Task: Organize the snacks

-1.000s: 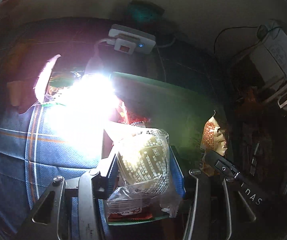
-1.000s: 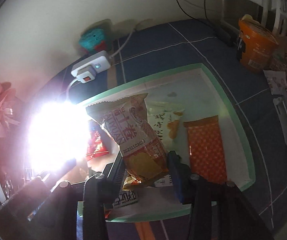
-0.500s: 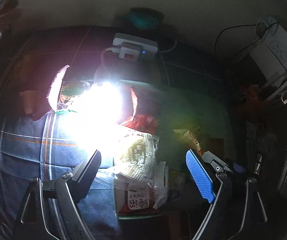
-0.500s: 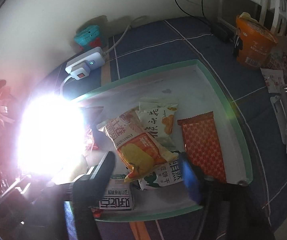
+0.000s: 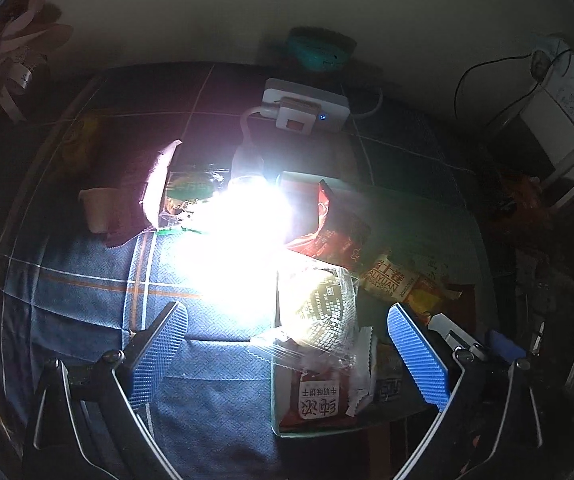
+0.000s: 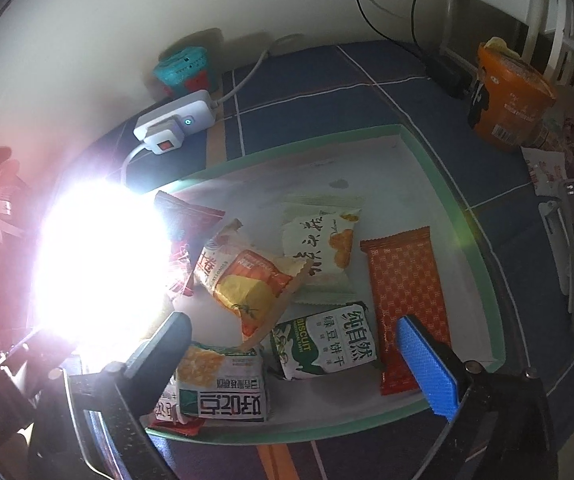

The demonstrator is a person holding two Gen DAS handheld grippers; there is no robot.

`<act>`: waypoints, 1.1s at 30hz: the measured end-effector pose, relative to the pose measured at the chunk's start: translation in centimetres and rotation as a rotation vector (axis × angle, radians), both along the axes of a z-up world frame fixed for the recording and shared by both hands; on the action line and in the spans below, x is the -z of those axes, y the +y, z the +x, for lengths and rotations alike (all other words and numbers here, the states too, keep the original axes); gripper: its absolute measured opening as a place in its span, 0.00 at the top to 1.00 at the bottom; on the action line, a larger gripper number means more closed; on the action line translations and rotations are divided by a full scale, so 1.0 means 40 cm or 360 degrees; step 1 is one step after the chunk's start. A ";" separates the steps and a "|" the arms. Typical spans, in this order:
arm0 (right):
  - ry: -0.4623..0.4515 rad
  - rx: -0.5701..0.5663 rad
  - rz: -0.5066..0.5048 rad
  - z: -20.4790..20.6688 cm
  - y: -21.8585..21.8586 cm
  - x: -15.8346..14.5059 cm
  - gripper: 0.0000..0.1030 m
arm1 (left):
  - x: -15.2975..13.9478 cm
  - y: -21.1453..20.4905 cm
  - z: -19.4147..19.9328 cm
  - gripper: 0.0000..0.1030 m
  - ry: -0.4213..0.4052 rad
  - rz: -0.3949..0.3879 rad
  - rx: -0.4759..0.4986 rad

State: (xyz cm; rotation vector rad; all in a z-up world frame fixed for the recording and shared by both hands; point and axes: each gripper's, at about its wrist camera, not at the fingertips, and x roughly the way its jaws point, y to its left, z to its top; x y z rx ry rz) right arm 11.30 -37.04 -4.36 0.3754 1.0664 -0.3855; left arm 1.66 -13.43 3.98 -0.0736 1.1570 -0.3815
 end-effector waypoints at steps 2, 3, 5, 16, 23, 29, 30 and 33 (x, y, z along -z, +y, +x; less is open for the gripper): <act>0.0001 -0.0001 -0.0006 0.001 0.002 0.001 0.00 | 0.002 0.007 -0.001 0.03 -0.0001 0.0010 -0.0012; 0.0002 -0.0005 -0.0012 0.002 0.002 0.001 0.00 | 0.001 0.012 0.003 0.03 -0.0003 0.0017 -0.0020; 0.0001 -0.0004 -0.0012 0.001 0.004 0.000 0.00 | 0.000 0.020 0.004 0.03 -0.0003 0.0034 -0.0038; 0.0014 0.0006 -0.0044 -0.007 0.020 -0.010 0.00 | 0.000 0.070 0.012 0.03 -0.0048 0.0214 -0.0163; 0.0007 0.0011 -0.0058 -0.023 0.058 -0.016 0.00 | 0.004 0.082 -0.019 0.03 -0.0053 0.0294 -0.0165; -0.0010 -0.0024 -0.0078 -0.055 0.106 -0.022 0.00 | -0.014 0.102 -0.065 0.03 -0.0065 0.0332 -0.0128; -0.0010 -0.0031 -0.0078 -0.059 0.112 -0.022 0.00 | -0.016 0.109 -0.074 0.03 -0.0068 0.0328 -0.0128; -0.0004 -0.0058 -0.0084 -0.078 0.131 -0.020 0.00 | -0.016 0.119 -0.096 0.03 -0.0064 0.0315 -0.0104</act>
